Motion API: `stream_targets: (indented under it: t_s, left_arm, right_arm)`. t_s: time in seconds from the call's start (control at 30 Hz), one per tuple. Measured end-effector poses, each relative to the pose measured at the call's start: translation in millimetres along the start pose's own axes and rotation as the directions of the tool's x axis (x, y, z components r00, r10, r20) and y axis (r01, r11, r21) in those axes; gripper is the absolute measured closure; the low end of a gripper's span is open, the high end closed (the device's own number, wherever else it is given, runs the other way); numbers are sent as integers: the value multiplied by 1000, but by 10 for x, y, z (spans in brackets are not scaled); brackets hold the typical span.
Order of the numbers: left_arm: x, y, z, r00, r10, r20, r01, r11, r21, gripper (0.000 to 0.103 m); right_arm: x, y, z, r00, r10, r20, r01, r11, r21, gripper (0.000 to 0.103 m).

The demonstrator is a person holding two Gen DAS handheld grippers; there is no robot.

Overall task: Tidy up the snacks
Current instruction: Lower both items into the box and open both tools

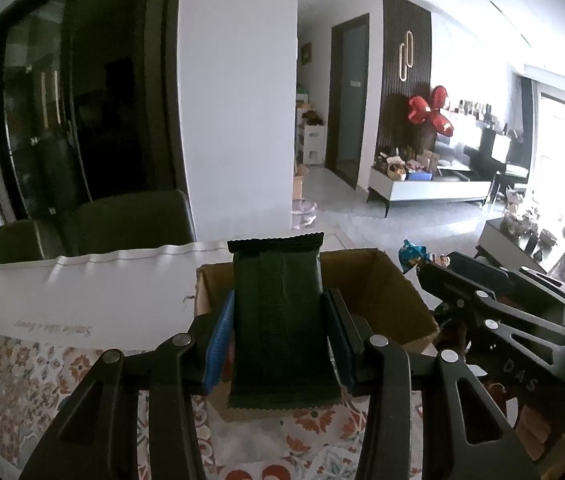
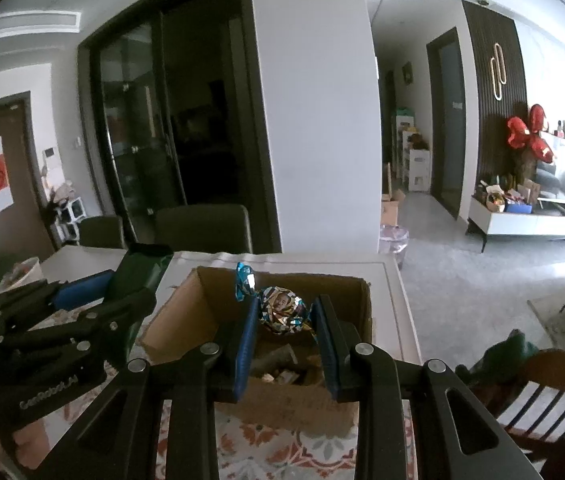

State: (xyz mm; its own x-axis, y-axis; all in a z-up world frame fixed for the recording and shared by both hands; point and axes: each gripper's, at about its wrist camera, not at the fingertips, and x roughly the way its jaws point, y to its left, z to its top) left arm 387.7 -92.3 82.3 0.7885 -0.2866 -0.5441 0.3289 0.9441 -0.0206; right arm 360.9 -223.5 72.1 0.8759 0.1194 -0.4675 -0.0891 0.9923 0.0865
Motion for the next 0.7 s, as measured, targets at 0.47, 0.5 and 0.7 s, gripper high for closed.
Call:
stream_targets:
  t_s: [0.47, 0.5, 0.7]
  left_arm:
    - [514, 115, 110, 997, 48, -56, -49, 999, -14, 36]
    - [519, 115, 106, 997, 56, -57, -57, 998, -17, 33]
    - [330, 129, -40, 994, 108, -25, -109, 994, -17, 22]
  right_arm:
    - [538, -167, 44, 995, -36, -89, 37, 999, 10, 65]
    - [552, -176, 44, 995, -49, -92, 50, 999, 9, 63]
    - [432, -156, -21, 993, -91, -80, 91, 996, 4, 54]
